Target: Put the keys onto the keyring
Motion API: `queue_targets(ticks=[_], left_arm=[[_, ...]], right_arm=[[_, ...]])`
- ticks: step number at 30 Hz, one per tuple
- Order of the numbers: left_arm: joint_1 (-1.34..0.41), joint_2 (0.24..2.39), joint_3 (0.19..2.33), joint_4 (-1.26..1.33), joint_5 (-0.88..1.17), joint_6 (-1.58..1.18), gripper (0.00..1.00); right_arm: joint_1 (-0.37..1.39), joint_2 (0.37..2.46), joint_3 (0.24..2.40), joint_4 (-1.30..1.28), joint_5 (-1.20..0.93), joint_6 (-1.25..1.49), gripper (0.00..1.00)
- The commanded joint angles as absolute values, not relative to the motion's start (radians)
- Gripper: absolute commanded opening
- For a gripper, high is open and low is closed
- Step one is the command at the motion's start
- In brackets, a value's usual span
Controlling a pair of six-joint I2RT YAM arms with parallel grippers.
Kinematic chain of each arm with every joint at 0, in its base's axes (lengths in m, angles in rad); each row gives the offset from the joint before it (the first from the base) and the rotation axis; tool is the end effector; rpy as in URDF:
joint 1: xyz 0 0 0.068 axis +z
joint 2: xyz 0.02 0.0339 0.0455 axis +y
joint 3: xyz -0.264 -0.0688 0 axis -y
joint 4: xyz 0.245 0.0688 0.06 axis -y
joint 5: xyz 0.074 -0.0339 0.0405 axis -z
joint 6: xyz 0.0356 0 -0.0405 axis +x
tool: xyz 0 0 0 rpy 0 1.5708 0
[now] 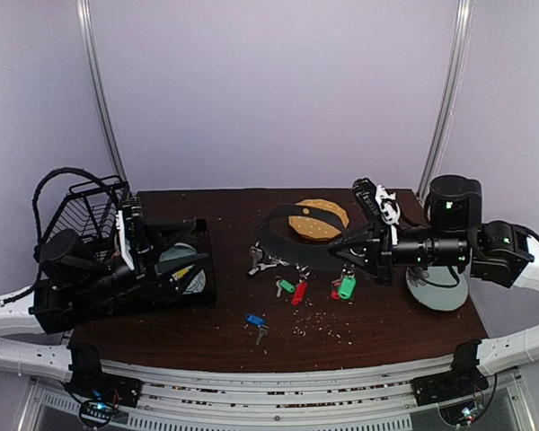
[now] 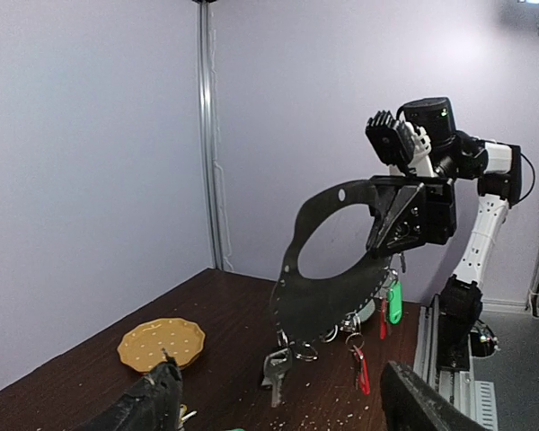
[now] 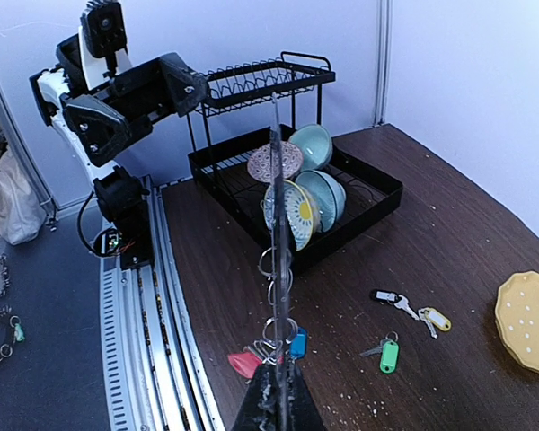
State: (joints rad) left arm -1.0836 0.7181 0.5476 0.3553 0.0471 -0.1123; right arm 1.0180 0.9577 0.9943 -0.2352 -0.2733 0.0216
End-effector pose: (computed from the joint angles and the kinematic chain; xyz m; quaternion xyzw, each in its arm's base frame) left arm 0.0830 -0.1603 0.3249 0.3141 0.5564 -0.4454 0.6272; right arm 0.1057 0.1896 0.3770 -0.4421 0.6321 0.4032 0.4924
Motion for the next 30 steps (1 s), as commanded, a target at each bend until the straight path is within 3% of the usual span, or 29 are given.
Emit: queue_targets(ticks=[1,13,30], left_arm=[[-1.081,0.645,0.488,0.316,-0.082,-0.063,0.79],[-1.081,0.788,0.457,0.489,-0.032,-0.026,0.79],[-1.081,1.039,0.555,0.609,-0.026,0.006,0.8]], right_arm=[[0.998,0.964,1.044,-0.25,-0.204,0.002,0.0],[0.904,1.061,1.07,-0.224,-0.284,-0.046,0.0],[0.848,1.007,0.979,-0.181,-0.333,-0.088,0.0]])
